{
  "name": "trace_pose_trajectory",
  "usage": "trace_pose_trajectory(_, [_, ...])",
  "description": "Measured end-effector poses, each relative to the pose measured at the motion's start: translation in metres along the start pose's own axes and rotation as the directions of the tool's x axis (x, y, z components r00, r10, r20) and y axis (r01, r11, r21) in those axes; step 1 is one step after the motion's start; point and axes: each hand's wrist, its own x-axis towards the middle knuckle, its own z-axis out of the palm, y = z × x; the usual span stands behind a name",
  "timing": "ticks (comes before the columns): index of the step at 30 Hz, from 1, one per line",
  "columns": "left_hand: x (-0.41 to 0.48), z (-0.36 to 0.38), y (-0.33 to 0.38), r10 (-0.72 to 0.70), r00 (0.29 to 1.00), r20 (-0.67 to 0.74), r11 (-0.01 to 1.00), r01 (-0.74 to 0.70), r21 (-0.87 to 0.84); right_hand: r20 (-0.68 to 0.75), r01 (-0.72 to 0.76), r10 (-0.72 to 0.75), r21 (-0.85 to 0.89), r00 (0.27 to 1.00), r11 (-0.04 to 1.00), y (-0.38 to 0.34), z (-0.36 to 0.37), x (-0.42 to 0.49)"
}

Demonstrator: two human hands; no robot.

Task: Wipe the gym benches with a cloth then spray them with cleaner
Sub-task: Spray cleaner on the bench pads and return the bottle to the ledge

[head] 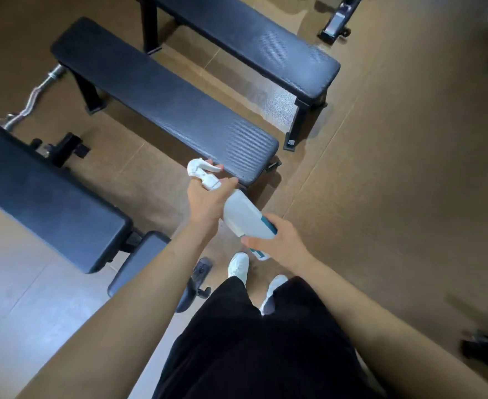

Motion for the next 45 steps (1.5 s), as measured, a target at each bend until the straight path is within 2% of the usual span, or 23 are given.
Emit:
trace_pose_trajectory(3, [0.015,0.018,0.004,-0.01,1.0,0.01,0.997,0.009,0.075,0.036,-0.008,0.007,0.018,0.999,1.0,-0.003,-0.02,0.027])
trace_pose_trajectory(5, [0.025,0.032,0.008,-0.021,0.999,-0.034,0.997,0.023,0.079,0.071,-0.004,0.004,0.004,0.997,1.0,-0.003,-0.035,0.045])
trace_pose_trajectory(9, [0.042,0.061,0.014,-0.033,0.985,-0.171,0.999,0.04,0.035,0.164,-0.004,0.006,-0.013,0.987,1.0,-0.001,-0.071,0.084])
trace_pose_trajectory(15, [0.057,0.098,0.032,-0.057,0.97,-0.236,0.998,0.048,-0.042,0.323,0.024,-0.008,-0.043,0.946,0.999,-0.012,-0.122,0.136])
trace_pose_trajectory(23, [0.07,0.116,0.057,-0.002,0.911,-0.413,0.996,-0.034,-0.079,0.436,-0.001,0.0,0.002,0.9,1.0,-0.042,-0.137,0.166])
trace_pose_trajectory(29, [0.102,0.095,0.065,0.005,0.942,-0.336,0.994,-0.041,-0.099,0.43,-0.028,0.029,-0.009,0.902,1.0,-0.077,-0.118,0.197])
trace_pose_trajectory(36, [0.159,0.042,0.062,-0.122,0.911,-0.395,0.98,0.046,-0.196,0.456,-0.076,0.074,-0.015,0.887,0.997,-0.111,-0.064,0.234])
trace_pose_trajectory(40, [0.191,-0.005,0.067,-0.128,0.942,-0.311,0.966,0.048,-0.254,0.46,-0.065,0.093,-0.076,0.883,0.995,-0.142,-0.024,0.257])
trace_pose_trajectory(45, [0.231,-0.075,0.085,-0.09,0.979,-0.181,0.91,0.007,-0.415,0.467,-0.068,0.102,-0.089,0.879,0.994,-0.183,0.025,0.29])
